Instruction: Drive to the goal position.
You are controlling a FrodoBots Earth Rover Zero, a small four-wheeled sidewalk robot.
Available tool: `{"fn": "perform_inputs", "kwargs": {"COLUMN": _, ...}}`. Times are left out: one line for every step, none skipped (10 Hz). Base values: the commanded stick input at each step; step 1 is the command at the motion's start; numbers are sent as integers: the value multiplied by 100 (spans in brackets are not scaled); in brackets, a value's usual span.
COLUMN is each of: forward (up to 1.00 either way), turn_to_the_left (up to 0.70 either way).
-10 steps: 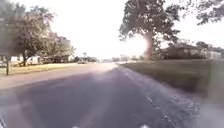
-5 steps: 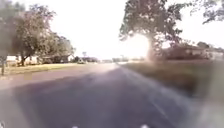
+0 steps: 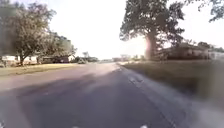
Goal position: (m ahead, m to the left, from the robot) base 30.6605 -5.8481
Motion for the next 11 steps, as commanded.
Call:
{"fn": "perform_inputs", "kwargs": {"forward": 100, "turn_to_the_left": 0}}
{"fn": "perform_inputs", "kwargs": {"forward": 100, "turn_to_the_left": 0}}
{"fn": "perform_inputs", "kwargs": {"forward": 100, "turn_to_the_left": 0}}
{"fn": "perform_inputs", "kwargs": {"forward": 100, "turn_to_the_left": 0}}
{"fn": "perform_inputs", "kwargs": {"forward": 100, "turn_to_the_left": 0}}
{"fn": "perform_inputs", "kwargs": {"forward": 100, "turn_to_the_left": 0}}
{"fn": "perform_inputs", "kwargs": {"forward": 100, "turn_to_the_left": 0}}
{"fn": "perform_inputs", "kwargs": {"forward": 100, "turn_to_the_left": 0}}
{"fn": "perform_inputs", "kwargs": {"forward": 100, "turn_to_the_left": -2}}
{"fn": "perform_inputs", "kwargs": {"forward": 100, "turn_to_the_left": -3}}
{"fn": "perform_inputs", "kwargs": {"forward": 100, "turn_to_the_left": -24}}
